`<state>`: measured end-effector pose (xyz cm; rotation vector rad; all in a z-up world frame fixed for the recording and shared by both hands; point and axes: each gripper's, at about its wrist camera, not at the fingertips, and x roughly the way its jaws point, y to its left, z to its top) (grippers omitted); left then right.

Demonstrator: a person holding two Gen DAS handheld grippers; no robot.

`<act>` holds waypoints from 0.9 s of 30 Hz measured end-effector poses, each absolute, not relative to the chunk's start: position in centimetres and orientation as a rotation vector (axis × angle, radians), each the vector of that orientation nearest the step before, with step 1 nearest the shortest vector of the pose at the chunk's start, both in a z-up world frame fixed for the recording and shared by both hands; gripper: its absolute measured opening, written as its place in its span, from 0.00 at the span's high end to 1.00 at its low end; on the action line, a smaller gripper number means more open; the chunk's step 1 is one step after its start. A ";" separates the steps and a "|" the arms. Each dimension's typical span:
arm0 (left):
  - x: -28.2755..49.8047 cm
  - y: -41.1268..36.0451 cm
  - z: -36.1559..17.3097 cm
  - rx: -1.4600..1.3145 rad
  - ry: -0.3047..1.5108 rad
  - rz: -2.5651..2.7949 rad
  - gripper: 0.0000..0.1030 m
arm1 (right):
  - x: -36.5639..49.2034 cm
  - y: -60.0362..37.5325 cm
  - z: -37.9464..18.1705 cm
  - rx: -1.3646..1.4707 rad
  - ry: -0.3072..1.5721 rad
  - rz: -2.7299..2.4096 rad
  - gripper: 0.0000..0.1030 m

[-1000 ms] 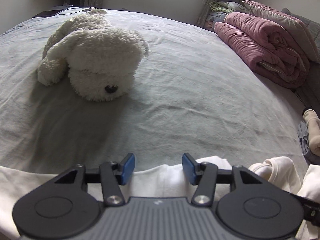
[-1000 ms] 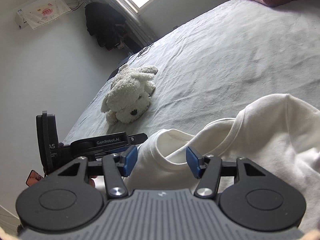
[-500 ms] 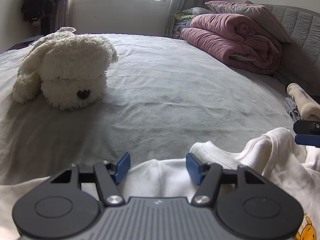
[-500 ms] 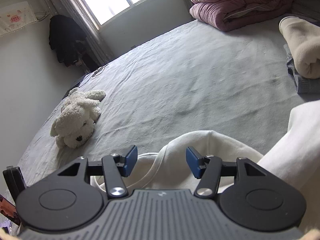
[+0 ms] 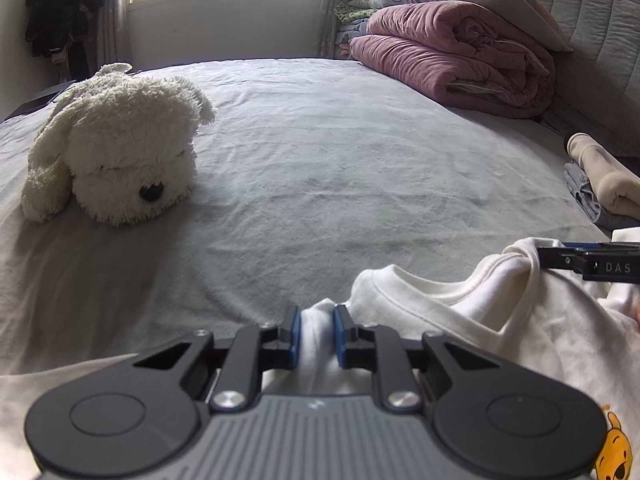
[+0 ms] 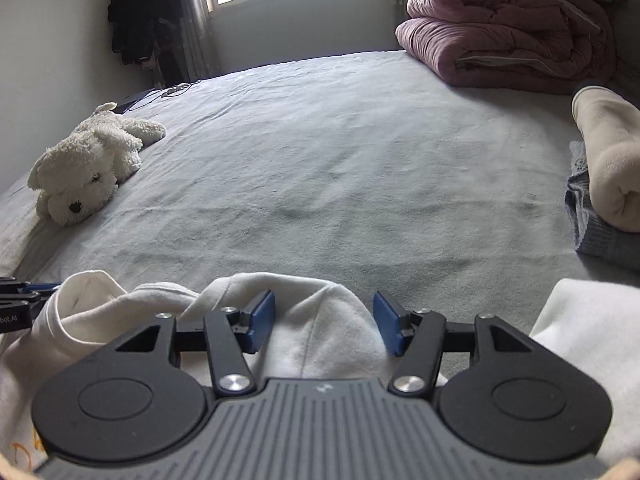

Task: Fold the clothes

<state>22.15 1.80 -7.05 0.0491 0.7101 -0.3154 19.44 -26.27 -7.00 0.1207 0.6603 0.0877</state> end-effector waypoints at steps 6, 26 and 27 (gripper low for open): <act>21.9 2.1 -6.3 0.019 0.640 -0.215 0.90 | 18.9 -25.5 -6.3 0.084 0.615 0.086 0.89; 21.9 4.7 -5.1 -0.131 0.554 -0.128 0.66 | 19.2 -23.5 -5.6 0.052 0.556 0.031 0.77; 21.8 4.8 -4.7 -0.143 0.553 -0.137 0.66 | 19.1 -23.5 -5.3 0.073 0.556 0.048 0.77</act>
